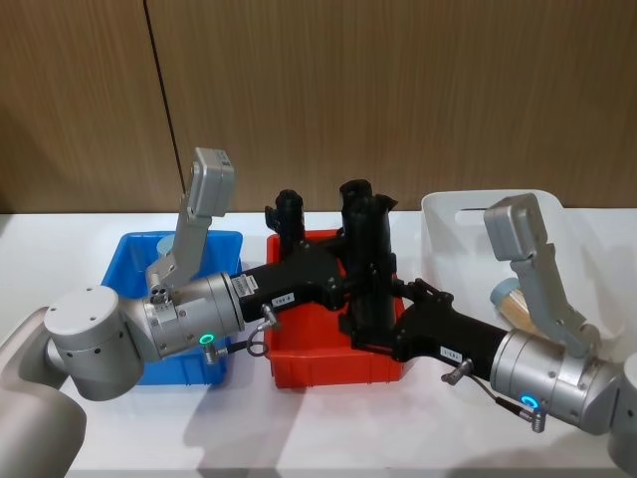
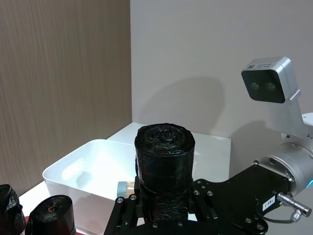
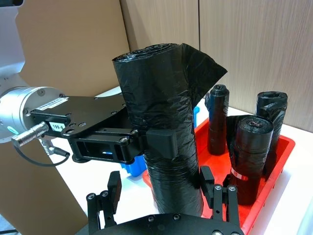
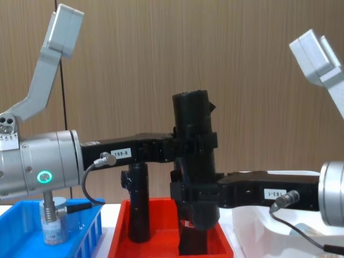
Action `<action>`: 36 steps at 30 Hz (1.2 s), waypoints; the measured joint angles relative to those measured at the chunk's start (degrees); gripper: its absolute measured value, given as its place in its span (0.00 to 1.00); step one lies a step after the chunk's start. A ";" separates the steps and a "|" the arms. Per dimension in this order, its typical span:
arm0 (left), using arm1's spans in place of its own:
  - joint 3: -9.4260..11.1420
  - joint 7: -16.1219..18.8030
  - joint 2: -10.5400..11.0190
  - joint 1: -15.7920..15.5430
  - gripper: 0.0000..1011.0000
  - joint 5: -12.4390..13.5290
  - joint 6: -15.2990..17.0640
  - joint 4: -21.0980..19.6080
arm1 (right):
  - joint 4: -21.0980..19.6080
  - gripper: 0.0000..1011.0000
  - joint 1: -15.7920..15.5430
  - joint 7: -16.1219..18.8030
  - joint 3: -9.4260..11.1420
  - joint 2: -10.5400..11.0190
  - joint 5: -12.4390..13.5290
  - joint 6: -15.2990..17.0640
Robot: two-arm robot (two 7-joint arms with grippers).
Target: Pick the cotton swabs from the blue box and place them into the white box.
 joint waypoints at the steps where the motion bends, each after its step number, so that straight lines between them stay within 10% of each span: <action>1: 0.00 0.00 0.00 0.00 0.46 0.00 0.00 0.00 | 0.07 0.99 0.04 -0.08 -0.05 -0.05 -0.08 -0.11; 21: 0.00 0.00 0.00 0.00 0.46 0.00 0.00 0.00 | 2.61 0.97 1.81 -2.71 -1.01 -1.75 -1.63 -2.85; 36: 0.00 -0.01 0.00 0.00 0.46 0.00 -0.01 0.00 | 3.47 0.57 2.44 -2.68 -1.30 -2.02 -1.94 -3.79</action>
